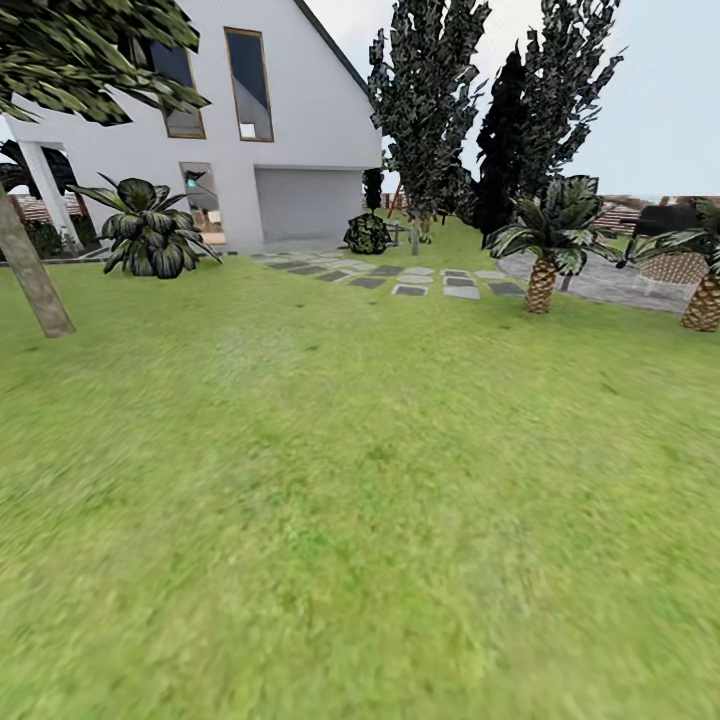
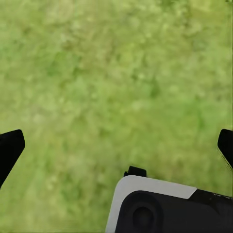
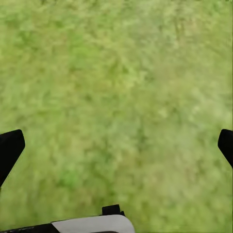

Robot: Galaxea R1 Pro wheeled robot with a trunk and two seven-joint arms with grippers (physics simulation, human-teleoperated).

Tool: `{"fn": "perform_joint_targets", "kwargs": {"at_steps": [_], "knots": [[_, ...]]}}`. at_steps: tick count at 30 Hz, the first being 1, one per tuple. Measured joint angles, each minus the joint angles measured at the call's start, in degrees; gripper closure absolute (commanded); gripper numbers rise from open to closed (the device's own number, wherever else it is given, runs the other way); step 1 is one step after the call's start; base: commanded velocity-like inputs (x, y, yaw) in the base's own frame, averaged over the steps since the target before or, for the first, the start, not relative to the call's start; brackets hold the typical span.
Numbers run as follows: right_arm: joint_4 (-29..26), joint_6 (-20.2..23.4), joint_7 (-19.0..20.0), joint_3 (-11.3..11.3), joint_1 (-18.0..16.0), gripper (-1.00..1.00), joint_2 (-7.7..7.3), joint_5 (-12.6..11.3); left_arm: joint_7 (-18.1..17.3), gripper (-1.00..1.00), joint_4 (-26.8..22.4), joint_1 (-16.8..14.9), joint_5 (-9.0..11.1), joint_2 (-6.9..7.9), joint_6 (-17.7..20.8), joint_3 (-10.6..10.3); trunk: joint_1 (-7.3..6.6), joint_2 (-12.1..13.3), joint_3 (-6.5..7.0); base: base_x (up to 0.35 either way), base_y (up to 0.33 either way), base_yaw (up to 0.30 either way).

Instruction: Take the three Easter eggs out of the wicker basket on the lawn in the garden, then place them on the lawn next to a single tree (choose any tree) so that all three eggs are next to the same tree and none are left in the basket.

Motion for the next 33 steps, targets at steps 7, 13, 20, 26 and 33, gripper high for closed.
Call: {"fn": "perform_joint_targets", "kwargs": {"at_steps": [7, 13, 20, 26, 33], "knots": [[0.0, 0.0, 0.0, 0.0, 0.0, -1.0, 0.0, 0.0, 0.0, -1.0, 0.0, 0.0, 0.0, 0.0, 0.0, 0.0, 0.0, 0.0, 0.0, 0.339, 0.0, 0.0], [0.0, 0.0, 0.0, 0.0, 0.0, -1.0, 0.0, 0.0, 0.0, -1.0, 0.0, 0.0, 0.0, 0.0, 0.0, 0.0, 0.0, 0.0, 0.0, 0.339, 0.0, 0.0], [0.0, 0.0, 0.0, 0.0, 0.0, -1.0, 0.0, 0.0, 0.0, -1.0, 0.0, 0.0, 0.0, 0.0, 0.0, 0.0, 0.0, 0.0, 0.0, 0.339, 0.0, 0.0], [0.0, 0.0, 0.0, 0.0, 0.0, -1.0, 0.0, 0.0, 0.0, -1.0, 0.0, 0.0, 0.0, 0.0, 0.0, 0.0, 0.0, 0.0, 0.0, 0.339, 0.0, 0.0], [0.0, 0.0, 0.0, 0.0, 0.0, -1.0, 0.0, 0.0, 0.0, -1.0, 0.0, 0.0, 0.0, 0.0, 0.0, 0.0, 0.0, 0.0, 0.0, 0.339, 0.0, 0.0]]}}
